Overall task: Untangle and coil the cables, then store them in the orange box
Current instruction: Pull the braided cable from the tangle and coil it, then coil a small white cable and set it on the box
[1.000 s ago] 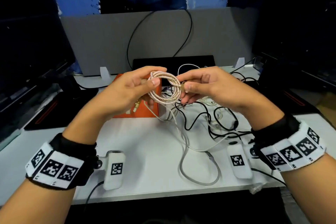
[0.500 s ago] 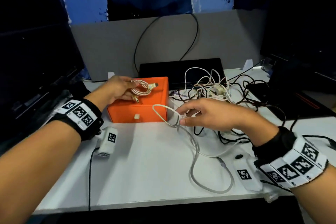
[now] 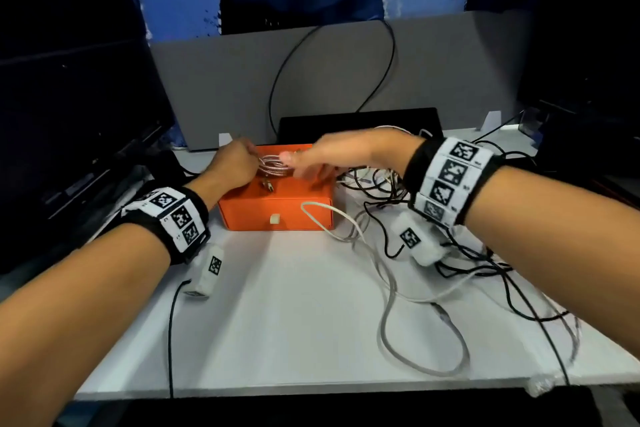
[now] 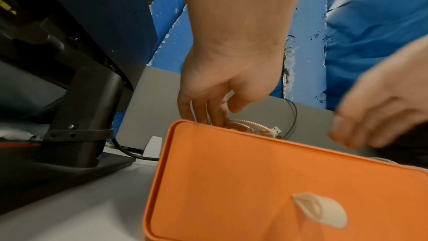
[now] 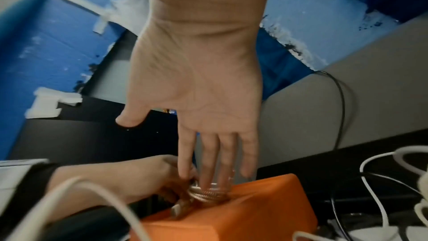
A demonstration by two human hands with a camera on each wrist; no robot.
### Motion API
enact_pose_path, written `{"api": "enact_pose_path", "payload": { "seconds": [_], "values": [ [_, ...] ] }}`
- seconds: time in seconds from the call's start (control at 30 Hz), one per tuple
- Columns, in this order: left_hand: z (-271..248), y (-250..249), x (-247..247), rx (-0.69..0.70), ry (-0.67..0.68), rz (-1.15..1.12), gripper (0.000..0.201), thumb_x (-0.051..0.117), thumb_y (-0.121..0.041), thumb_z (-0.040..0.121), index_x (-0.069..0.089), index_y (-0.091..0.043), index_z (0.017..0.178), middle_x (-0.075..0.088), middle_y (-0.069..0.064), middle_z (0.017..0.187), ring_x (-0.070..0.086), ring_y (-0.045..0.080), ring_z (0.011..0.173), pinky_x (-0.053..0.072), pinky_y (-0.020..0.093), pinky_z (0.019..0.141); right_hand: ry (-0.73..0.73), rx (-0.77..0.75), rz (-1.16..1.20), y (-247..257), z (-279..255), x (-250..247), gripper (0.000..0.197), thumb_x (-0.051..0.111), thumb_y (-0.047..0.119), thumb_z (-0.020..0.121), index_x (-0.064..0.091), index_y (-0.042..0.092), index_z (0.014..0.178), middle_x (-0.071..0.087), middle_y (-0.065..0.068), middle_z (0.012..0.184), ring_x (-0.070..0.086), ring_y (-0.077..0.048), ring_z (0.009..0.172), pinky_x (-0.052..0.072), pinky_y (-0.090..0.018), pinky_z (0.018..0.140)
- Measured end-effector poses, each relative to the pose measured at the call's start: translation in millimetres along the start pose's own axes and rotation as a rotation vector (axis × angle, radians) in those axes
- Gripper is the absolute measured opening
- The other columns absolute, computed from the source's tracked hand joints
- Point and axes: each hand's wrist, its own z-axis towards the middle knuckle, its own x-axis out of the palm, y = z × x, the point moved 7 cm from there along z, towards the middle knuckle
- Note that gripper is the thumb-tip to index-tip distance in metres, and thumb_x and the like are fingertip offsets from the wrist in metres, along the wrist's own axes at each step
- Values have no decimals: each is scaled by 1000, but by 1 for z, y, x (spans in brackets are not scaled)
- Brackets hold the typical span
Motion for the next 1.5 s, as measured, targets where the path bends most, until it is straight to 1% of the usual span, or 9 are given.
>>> {"api": "enact_pose_path", "payload": {
  "seconds": [0.1, 0.27, 0.53, 0.73, 0.83, 1.0, 1.17, 1.33, 1.5],
  "values": [
    [-6, 5, -4, -14, 15, 21, 22, 50, -16, 95, 62, -17, 114, 66, 14, 119, 64, 34, 106, 54, 41, 90, -261, -106, -289, 13, 35, -24, 51, 63, 61, 93, 70, 23, 127, 70, 2, 119, 66, -18, 110, 51, -31, 91],
    [-13, 22, 4, -85, 218, 365, 27, 50, -22, 98, 62, -6, 117, 65, 19, 119, 61, 32, 96, 48, 34, 76, -202, -83, -698, 10, 104, -1, 42, 73, 42, 90, 69, 17, 124, 70, -10, 117, 65, -30, 109, 50, -32, 81],
    [-13, 53, -5, -126, 260, 386, 21, 52, -15, 92, 68, -9, 103, 68, 12, 94, 65, 26, 81, 50, 28, 61, -235, -8, -673, 7, 164, 4, 33, 68, 28, 95, 72, 7, 120, 71, -14, 117, 69, -32, 105, 50, -30, 75],
    [-16, 61, -14, -155, 215, 377, 21, 50, -13, 93, 68, -5, 100, 68, 15, 95, 66, 30, 83, 50, 29, 61, -231, -9, -562, 19, 173, 0, 49, 54, 18, 97, 48, 12, 145, 64, -14, 134, 64, -33, 118, 56, -39, 96],
    [-14, 67, -20, -156, 196, 431, 20, 51, -13, 93, 68, -4, 100, 69, 17, 98, 65, 30, 84, 48, 29, 62, -211, 36, -568, 21, 158, -6, 56, 56, 26, 98, 45, 10, 151, 65, -10, 132, 66, -30, 110, 58, -37, 92],
    [-6, 86, -27, -187, 187, 487, 23, 50, -8, 93, 68, -5, 107, 70, 18, 107, 66, 33, 90, 52, 33, 68, -71, 74, -724, 11, 107, -13, 38, 60, 41, 91, 72, 14, 114, 70, -5, 110, 66, -28, 97, 58, -43, 91],
    [-1, 63, -30, 65, 13, 354, 50, 57, -31, 98, 50, -21, 146, 48, 17, 149, 50, 38, 133, 45, 47, 108, -47, 77, -706, -12, 30, -31, 28, 54, 33, 100, 73, 15, 110, 72, 0, 104, 68, -26, 100, 54, -40, 94],
    [2, 45, 11, 175, 342, 513, 76, 27, -82, 91, 23, -47, 158, 14, -2, 171, 19, 33, 154, 22, 54, 123, 73, 263, -601, -78, -46, -42, 18, 54, 21, 99, 69, 18, 92, 76, 2, 83, 75, -16, 75, 60, -35, 73],
    [6, 47, 17, 111, 372, 546, 66, 23, -74, 97, 18, -48, 158, 8, -3, 172, 17, 33, 155, 19, 57, 123, 182, 385, -569, -132, -99, -31, 13, 60, 21, 95, 71, 18, 88, 76, 4, 80, 76, -16, 76, 62, -37, 74]
  ]
}}
